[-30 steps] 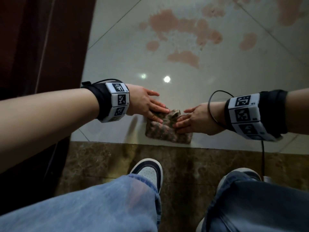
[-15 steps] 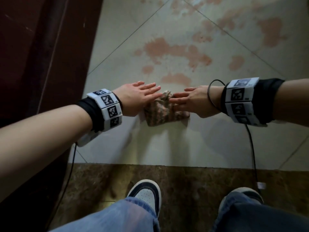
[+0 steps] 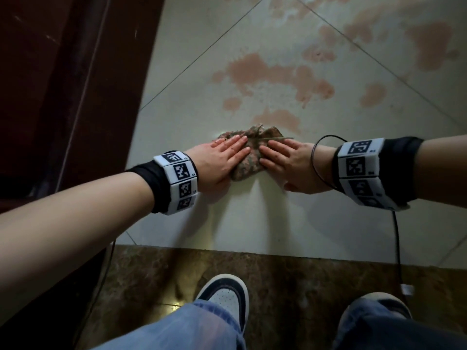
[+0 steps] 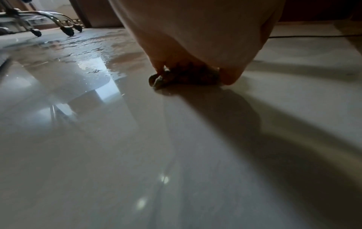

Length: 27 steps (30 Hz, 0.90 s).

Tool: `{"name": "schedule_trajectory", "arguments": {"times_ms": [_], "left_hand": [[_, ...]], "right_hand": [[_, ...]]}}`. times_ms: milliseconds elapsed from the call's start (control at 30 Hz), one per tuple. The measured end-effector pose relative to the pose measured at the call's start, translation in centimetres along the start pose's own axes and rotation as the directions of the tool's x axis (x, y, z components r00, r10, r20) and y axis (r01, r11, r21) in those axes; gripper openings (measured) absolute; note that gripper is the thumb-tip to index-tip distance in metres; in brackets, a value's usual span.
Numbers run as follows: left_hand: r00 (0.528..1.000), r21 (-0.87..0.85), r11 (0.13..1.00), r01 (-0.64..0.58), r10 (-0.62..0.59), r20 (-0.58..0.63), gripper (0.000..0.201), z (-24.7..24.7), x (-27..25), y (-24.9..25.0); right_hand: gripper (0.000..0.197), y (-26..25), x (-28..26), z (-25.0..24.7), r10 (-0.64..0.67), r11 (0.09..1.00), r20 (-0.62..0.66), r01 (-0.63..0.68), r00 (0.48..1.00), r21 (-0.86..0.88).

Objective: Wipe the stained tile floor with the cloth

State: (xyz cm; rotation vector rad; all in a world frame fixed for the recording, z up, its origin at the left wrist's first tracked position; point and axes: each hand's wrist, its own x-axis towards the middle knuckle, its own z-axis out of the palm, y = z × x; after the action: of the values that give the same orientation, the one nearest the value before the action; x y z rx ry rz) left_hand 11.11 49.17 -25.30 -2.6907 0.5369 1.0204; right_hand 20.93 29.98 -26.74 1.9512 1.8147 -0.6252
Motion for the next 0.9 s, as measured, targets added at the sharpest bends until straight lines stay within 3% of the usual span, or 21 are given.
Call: {"name": "schedule_trajectory", "arguments": {"times_ms": [233,400,533,900], "left_hand": [[0.990,-0.142,0.982,0.125,-0.133,-0.048,0.081,-0.2,1.1,-1.3],[0.982,-0.163,0.972,0.171,-0.181,-0.055,0.086,-0.3,1.9,-2.4],[0.977,-0.182,0.963,0.197,-0.207,-0.039,0.095,-0.6,2.3,-3.4],[0.961,-0.291,0.924,0.250,-0.274,-0.044,0.099,-0.9,3.7,-5.9]], "right_hand": [[0.086,1.4,1.0,-2.2,0.126,0.991,-0.034,-0.128,0.991,-0.031],[0.091,2.5,2.4,-2.9,0.111,0.993,-0.047,-0.112,0.993,-0.023],[0.089,3.1,3.5,-3.7,0.131,0.991,0.018,-0.131,0.991,-0.002],[0.079,4.9,6.2,-5.4,0.135,0.988,-0.044,-0.131,0.990,0.082]]}}
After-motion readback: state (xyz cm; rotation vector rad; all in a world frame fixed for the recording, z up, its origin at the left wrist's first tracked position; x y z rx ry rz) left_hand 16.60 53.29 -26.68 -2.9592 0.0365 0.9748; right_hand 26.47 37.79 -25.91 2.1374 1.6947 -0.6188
